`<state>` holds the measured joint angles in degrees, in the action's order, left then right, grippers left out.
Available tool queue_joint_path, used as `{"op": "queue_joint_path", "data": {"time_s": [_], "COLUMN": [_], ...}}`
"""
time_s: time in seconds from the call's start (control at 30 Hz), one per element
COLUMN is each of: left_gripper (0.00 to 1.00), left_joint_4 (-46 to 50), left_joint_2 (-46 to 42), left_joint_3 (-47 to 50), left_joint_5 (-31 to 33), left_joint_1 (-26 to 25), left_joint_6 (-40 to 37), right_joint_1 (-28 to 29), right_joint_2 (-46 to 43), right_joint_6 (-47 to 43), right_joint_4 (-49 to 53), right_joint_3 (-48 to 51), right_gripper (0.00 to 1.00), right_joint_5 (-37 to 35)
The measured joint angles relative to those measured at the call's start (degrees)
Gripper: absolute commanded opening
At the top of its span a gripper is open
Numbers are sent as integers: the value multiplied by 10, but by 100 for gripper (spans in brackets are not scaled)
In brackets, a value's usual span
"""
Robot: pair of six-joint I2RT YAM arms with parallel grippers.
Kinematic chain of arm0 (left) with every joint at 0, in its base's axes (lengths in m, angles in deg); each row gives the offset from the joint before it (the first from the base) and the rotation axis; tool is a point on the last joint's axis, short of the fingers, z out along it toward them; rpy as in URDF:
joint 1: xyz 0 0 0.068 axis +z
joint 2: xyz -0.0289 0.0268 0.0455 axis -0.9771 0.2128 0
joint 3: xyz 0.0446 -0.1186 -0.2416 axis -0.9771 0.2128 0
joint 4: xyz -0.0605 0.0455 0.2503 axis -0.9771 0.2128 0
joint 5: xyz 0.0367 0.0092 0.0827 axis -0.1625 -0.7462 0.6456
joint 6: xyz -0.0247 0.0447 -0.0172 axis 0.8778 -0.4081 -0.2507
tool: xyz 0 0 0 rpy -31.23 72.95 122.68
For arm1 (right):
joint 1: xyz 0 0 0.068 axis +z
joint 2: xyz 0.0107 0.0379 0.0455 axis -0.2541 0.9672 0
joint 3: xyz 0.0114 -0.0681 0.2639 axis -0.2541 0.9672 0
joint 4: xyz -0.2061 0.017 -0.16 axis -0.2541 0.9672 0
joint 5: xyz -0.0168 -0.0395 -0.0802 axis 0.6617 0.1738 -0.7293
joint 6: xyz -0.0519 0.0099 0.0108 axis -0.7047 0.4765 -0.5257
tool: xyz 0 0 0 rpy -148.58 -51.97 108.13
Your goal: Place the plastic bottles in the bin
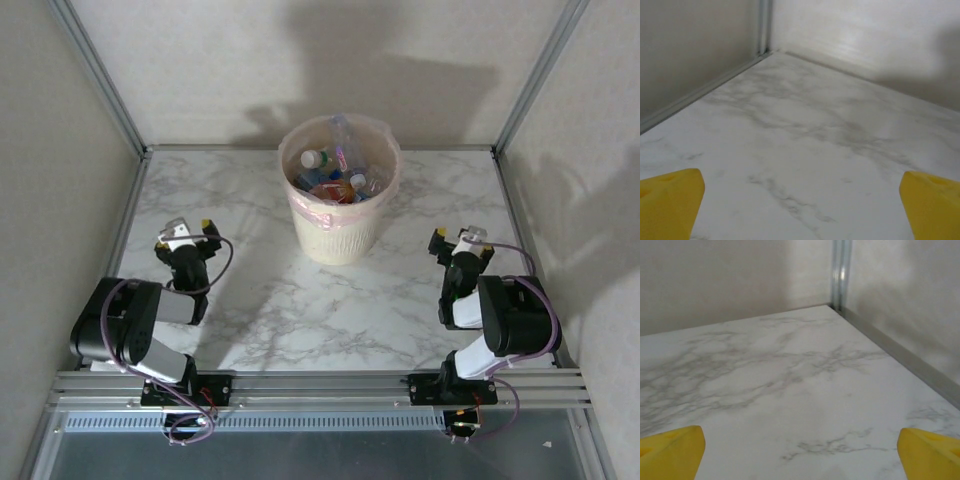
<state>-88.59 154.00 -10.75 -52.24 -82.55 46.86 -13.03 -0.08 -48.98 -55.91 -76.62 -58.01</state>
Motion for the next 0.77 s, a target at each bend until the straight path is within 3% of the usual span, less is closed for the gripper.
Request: {"op": "queue_joint_path", "data": {"time_s": [0.27, 0.77], "left_gripper": [99, 99], "left_joint_4": [-53, -63], "left_joint_2": [6, 6], "left_joint_3": [21, 21], "left_joint_5": [3, 6], "left_joint_1": [-6, -12], "left_joint_6": [-13, -22], "right_joint_1": [0, -3], "right_joint_2": [1, 1], "right_joint_6": [0, -6], "right_joint_4": [-11, -6], "right_joint_3": [0, -3], "right_gripper": [99, 99], "right_joint_5": [35, 86]}}
